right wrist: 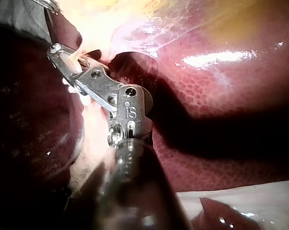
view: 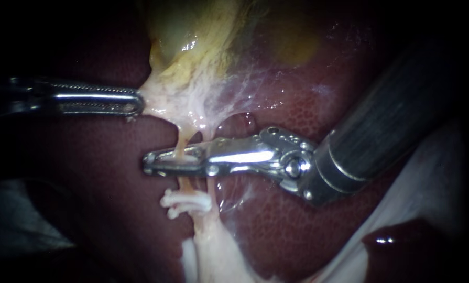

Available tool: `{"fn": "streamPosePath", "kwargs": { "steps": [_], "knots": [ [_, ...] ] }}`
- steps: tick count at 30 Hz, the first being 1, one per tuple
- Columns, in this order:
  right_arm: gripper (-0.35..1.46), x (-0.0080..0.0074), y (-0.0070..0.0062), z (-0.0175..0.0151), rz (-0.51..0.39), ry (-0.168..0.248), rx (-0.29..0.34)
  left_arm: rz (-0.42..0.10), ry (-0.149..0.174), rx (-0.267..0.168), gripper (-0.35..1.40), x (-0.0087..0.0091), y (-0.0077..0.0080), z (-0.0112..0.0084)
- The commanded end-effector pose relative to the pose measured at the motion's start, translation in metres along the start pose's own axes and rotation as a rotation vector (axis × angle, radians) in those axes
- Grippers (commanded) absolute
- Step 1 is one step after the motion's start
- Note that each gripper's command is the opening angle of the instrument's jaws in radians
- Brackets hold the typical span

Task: Going back third clip left tube

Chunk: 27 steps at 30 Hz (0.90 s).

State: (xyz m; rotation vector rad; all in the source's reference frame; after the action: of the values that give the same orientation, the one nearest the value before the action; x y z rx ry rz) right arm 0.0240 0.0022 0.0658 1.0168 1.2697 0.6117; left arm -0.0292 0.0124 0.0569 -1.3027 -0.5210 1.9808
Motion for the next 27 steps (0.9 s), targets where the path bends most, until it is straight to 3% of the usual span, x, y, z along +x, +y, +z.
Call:
{"fn": "streamPosePath", "kwargs": {
  "steps": [1, 2, 5, 9, 13, 15, 19, 23, 27],
  "knots": [
    [-0.01, -0.0002, 0.0001, 0.0001, 0.005, 0.001, -0.004, 0.000, 0.000, 0.000, -0.35, 0.0000, 0.0000, 0.0000],
    [0.23, -0.0003, 0.0003, 0.0004, -0.019, 0.001, -0.005, 0.000, 0.000, 0.000, -0.35, 0.0000, 0.0000, 0.0000],
    [0.46, -0.0005, 0.0010, 0.0011, -0.028, 0.025, -0.067, 0.000, 0.000, 0.000, -0.35, 0.0000, 0.0000, 0.0000],
    [0.49, -0.0011, 0.0024, 0.0012, -0.065, 0.033, -0.144, 0.000, 0.000, 0.000, -0.35, 0.0000, 0.0000, 0.0000],
    [0.50, -0.0014, 0.0035, 0.0005, -0.127, -0.030, -0.229, 0.000, 0.000, 0.001, -0.35, -0.0001, 0.0000, 0.0001],
    [0.50, -0.0015, 0.0036, -0.0001, -0.144, -0.030, -0.249, 0.000, 0.000, 0.001, -0.35, -0.0001, 0.0000, 0.0000],
    [0.50, -0.0016, 0.0025, -0.0018, -0.196, -0.033, -0.276, 0.000, 0.000, 0.000, -0.35, -0.0001, 0.0000, -0.0001],
    [0.50, -0.0010, 0.0008, -0.0037, -0.280, -0.071, -0.296, 0.000, 0.000, 0.000, -0.35, -0.0001, 0.0000, 0.0000],
    [0.50, -0.0006, -0.0022, -0.0065, -0.416, -0.118, -0.283, 0.001, 0.000, 0.000, -0.35, -0.0001, 0.0000, -0.0002]
  ]
}}
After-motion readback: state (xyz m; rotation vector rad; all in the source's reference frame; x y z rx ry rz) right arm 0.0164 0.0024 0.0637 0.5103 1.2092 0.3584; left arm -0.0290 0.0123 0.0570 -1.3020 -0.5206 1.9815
